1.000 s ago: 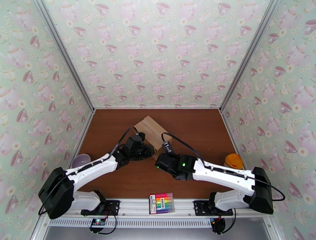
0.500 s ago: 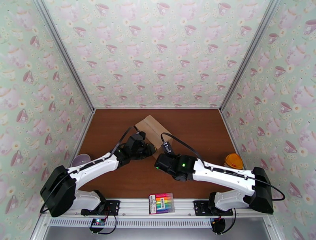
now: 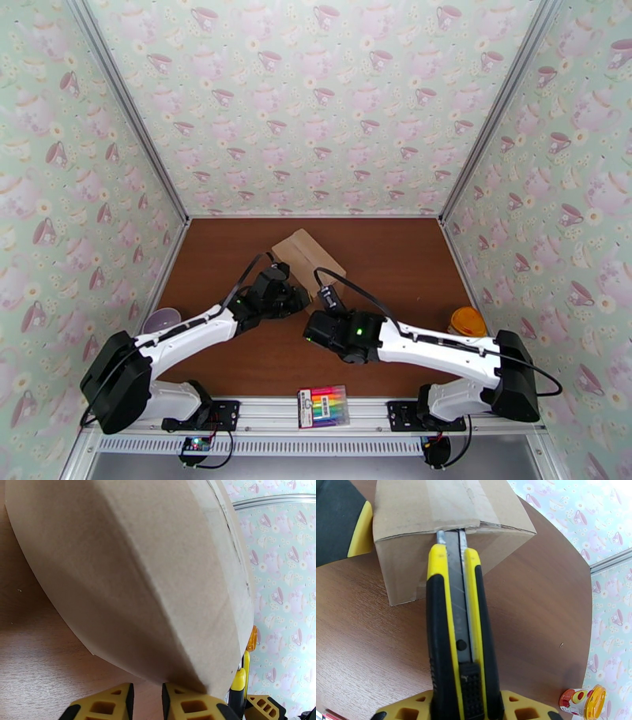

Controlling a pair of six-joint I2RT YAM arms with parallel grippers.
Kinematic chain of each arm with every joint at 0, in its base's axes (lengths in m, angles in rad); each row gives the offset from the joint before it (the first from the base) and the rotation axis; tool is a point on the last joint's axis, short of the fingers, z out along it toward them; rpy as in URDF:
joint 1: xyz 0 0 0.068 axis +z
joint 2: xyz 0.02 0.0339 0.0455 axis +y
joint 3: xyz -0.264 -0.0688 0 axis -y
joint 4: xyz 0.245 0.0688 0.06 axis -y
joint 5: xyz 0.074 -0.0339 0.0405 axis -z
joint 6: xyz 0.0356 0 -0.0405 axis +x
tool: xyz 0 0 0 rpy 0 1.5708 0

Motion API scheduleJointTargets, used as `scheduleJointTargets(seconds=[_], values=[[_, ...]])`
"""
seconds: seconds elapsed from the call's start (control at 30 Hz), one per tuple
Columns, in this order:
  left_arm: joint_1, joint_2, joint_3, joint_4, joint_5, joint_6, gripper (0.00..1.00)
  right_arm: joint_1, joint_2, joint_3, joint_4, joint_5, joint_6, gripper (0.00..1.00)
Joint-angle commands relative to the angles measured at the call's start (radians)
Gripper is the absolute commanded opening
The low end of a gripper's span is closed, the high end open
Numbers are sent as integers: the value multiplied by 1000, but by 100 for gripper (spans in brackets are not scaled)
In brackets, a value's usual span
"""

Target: Unpack the express box

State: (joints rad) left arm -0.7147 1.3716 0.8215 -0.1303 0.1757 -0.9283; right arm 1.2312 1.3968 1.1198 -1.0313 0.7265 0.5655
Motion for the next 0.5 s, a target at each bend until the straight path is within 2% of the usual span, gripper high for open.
scheduleJointTargets(seconds=[0.0, 0.27, 0.47], values=[[-5, 5, 46, 28, -4, 7, 29, 28, 1, 27, 26, -22, -15, 0], [-5, 5, 59, 30, -7, 9, 29, 51, 16, 49, -4, 21, -12, 0], [-10, 11, 73, 40, -6, 3, 29, 58, 37, 62, 19, 7, -15, 0]])
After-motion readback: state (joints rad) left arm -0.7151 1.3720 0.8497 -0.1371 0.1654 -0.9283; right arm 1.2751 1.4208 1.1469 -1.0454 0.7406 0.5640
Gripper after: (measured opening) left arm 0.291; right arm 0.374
